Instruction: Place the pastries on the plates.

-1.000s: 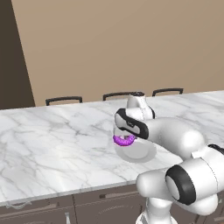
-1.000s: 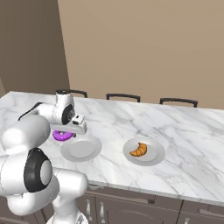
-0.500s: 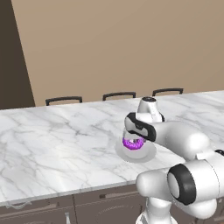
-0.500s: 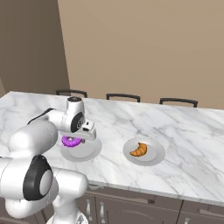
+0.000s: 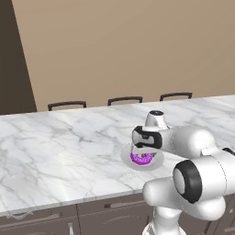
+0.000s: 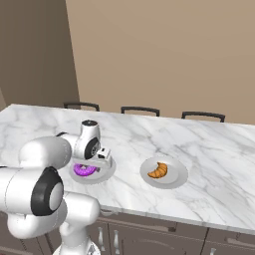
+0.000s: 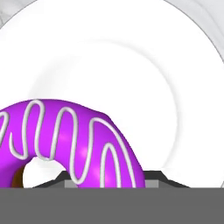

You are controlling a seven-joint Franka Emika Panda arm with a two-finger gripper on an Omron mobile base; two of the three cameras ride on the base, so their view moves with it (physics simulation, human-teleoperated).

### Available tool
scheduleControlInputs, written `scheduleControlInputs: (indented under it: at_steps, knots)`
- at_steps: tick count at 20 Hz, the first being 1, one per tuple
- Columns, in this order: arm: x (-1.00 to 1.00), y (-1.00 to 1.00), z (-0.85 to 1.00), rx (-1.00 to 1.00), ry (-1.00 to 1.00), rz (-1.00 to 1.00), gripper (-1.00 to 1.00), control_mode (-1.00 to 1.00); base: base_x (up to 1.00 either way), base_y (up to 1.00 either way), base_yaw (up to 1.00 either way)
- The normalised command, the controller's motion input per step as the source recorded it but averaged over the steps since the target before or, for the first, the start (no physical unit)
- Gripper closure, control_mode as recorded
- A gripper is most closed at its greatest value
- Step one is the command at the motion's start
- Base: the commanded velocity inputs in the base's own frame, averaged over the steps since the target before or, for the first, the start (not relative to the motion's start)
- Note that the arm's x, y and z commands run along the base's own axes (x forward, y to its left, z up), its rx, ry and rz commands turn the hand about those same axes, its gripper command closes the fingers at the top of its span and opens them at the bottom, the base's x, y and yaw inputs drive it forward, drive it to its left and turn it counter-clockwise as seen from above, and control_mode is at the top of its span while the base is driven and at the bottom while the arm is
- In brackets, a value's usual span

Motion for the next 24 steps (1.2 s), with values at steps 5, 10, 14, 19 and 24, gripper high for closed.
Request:
scheduleControlInputs:
  at_steps: [5,10,14,19,24]
  knots:
    - [0.16,-0.20,0.00,0.00,0.00,0.00,1.00,-1.00,0.00,0.00,0.00]
    - [0.25,-0.04,0.00,0.00,0.00,0.00,1.00,-1.00,0.00,0.00,0.00]
    - [0.19,0.00,0.00,0.00,0.00,0.00,1.00,-1.00,0.00,0.00,0.00]
    - [0.05,0.00,-0.13,0.00,0.00,0.00,1.00,-1.00,0.00,0.00,0.00]
    - [0.00,0.00,-0.03,0.00,0.00,0.00,1.00,-1.00,0.00,0.00,0.00]
